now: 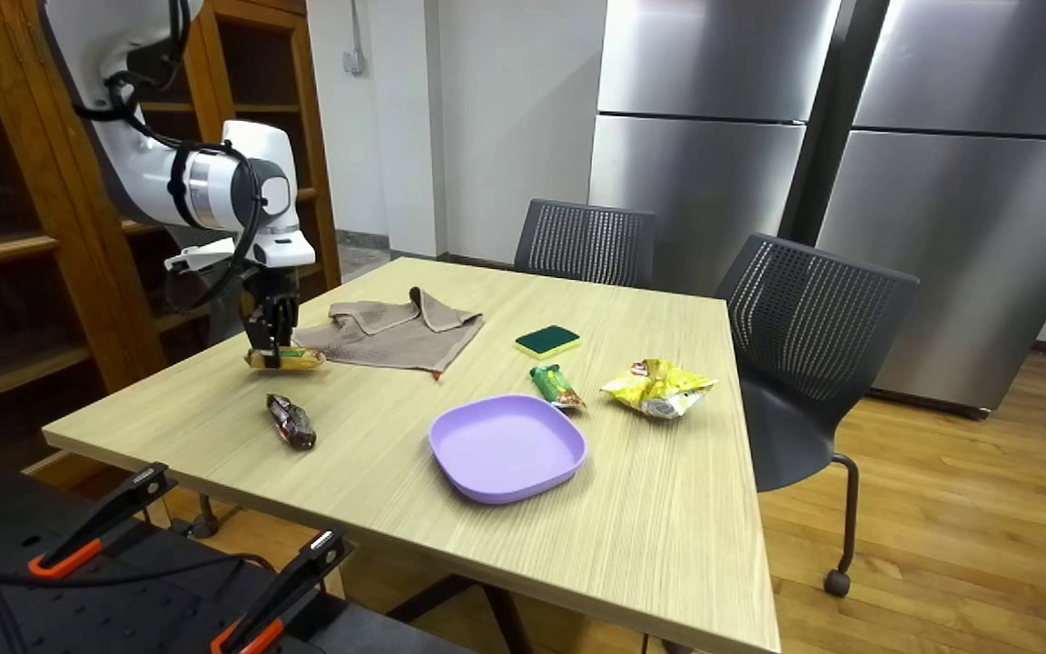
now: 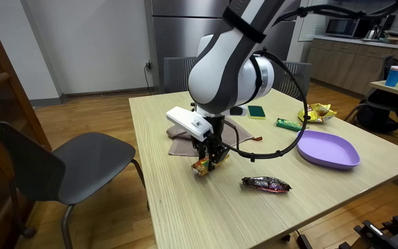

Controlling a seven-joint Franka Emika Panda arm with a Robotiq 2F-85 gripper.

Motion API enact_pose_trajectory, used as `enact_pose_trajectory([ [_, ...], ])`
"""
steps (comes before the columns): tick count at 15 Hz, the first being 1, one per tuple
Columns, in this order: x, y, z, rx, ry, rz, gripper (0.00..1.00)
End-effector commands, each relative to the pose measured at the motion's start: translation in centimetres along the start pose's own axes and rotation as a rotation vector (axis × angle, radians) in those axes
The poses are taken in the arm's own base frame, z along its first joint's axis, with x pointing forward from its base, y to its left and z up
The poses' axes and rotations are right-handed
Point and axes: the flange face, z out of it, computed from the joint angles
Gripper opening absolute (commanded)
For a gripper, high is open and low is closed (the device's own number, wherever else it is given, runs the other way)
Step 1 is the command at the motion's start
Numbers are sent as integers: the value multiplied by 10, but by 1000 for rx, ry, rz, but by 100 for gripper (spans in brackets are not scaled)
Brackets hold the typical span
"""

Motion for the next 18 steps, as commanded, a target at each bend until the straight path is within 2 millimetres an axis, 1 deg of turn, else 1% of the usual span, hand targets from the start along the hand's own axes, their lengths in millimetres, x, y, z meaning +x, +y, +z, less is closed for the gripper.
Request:
enact_pose_trajectory([
  [1,10,6,-30,-21,-20,-50,16],
  [6,33,7,-51,-58,-9,-98,16],
  [10,54,15,-63,-82,10,-93,16],
  [15,84,35,-73,-104,23,-69,16],
  [18,107,51,-79,-118,33,-79,16],
])
